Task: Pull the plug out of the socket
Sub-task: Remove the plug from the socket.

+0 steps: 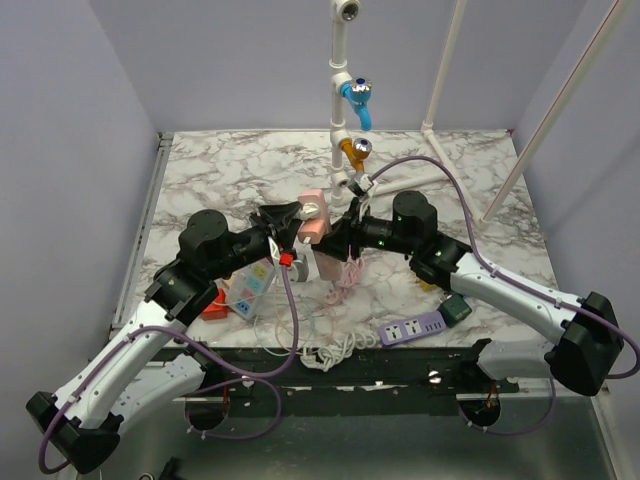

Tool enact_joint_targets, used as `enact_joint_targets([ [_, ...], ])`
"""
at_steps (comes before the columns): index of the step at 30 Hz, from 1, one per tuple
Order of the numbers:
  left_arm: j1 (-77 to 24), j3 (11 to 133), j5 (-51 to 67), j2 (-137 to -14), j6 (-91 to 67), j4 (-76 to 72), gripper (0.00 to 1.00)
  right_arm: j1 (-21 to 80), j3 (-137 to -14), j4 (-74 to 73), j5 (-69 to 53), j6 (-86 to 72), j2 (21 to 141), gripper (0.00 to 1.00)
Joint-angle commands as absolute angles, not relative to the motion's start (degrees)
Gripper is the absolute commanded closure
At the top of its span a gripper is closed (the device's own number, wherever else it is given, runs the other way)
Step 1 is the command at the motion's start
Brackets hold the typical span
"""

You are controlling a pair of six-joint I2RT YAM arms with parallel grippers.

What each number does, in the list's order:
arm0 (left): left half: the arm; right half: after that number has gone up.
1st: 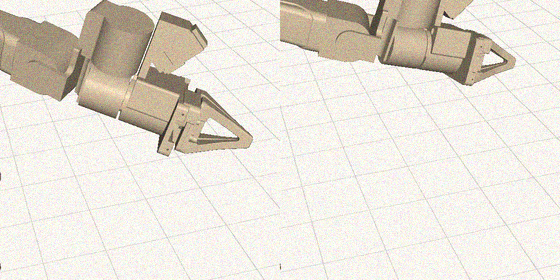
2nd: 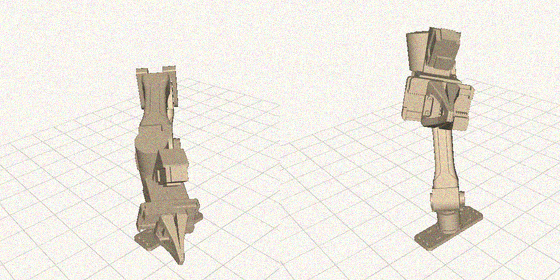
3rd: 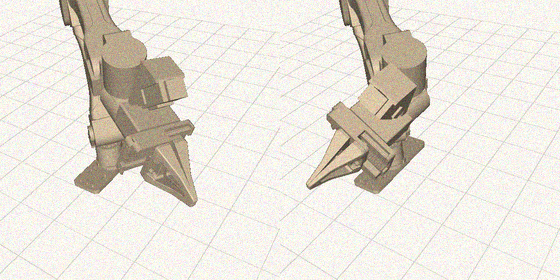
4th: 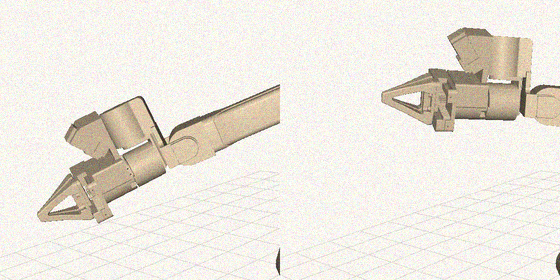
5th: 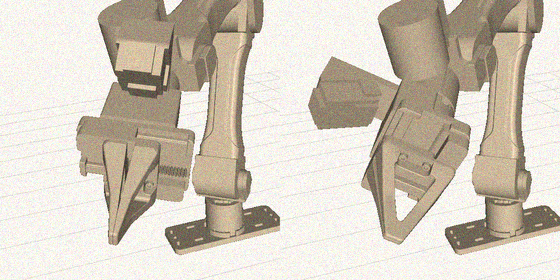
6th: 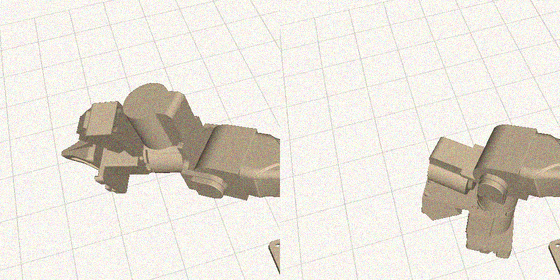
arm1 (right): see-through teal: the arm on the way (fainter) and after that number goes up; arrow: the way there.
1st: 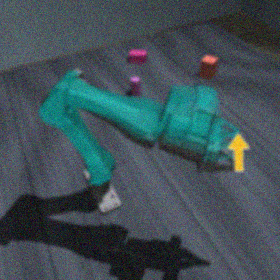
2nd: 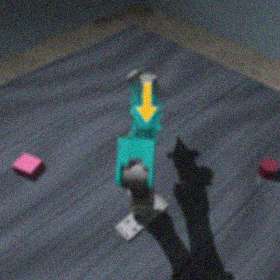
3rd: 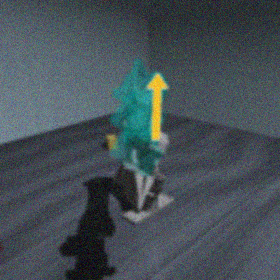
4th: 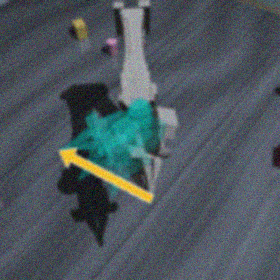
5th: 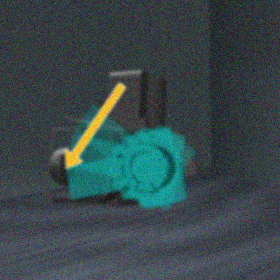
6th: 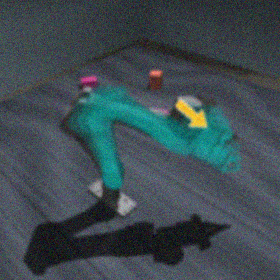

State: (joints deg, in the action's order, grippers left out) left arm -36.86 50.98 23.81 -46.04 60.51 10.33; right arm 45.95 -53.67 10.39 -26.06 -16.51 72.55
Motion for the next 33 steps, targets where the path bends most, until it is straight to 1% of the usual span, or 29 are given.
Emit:
enact_joint_targets([
  [1,-37.70,50.62,22.36,-46.46,59.78,9.58,0.72,48.03,-57.72,15.21,-28.05,-17.06,72.51,0.99],
  [5,-37.67,50.67,21.88,-46.42,60.05,9.78,0.72,48.16,-57.84,14.87,-27.82,-17.08,72.47,0.99],
  [6,-37.63,50.79,21.88,-46.43,60.19,9.89,0.75,48.16,-57.84,14.82,-27.65,-17.12,72.41,0.99],
  [7,-37.63,50.96,21.76,-46.49,60.13,9.81,0.79,48.24,-57.84,14.76,-27.41,-17.15,72.37,0.99],
  [10,-37.70,52.25,21.62,-47.17,59.31,10.22,0.98,48.30,-57.91,14.42,-27.00,-17.55,72.45,0.99],
  [11,-37.74,52.81,21.67,-47.59,59.07,10.81,1.00,48.21,-57.83,14.33,-26.97,-17.74,72.51,0.99],
  [16,-38.02,54.27,21.90,-48.15,58.02,12.26,1.00,48.25,-57.86,13.51,-24.08,-18.10,72.77,0.99],
  [24,-38.15,56.04,22.93,-45.27,58.24,12.71,1.00,48.03,-55.56,11.21,-13.43,-19.18,73.79,0.99],
  [29,-38.28,56.65,27.79,-41.50,53.49,14.13,1.00,46.40,-54.18,11.21,-9.96,-21.67,75.77,0.99],
  [33,-38.39,52.01,31.93,-36.74,50.74,12.95,1.00,44.71,-53.01,12.79,-10.11,-23.81,76.54,0.99],
])
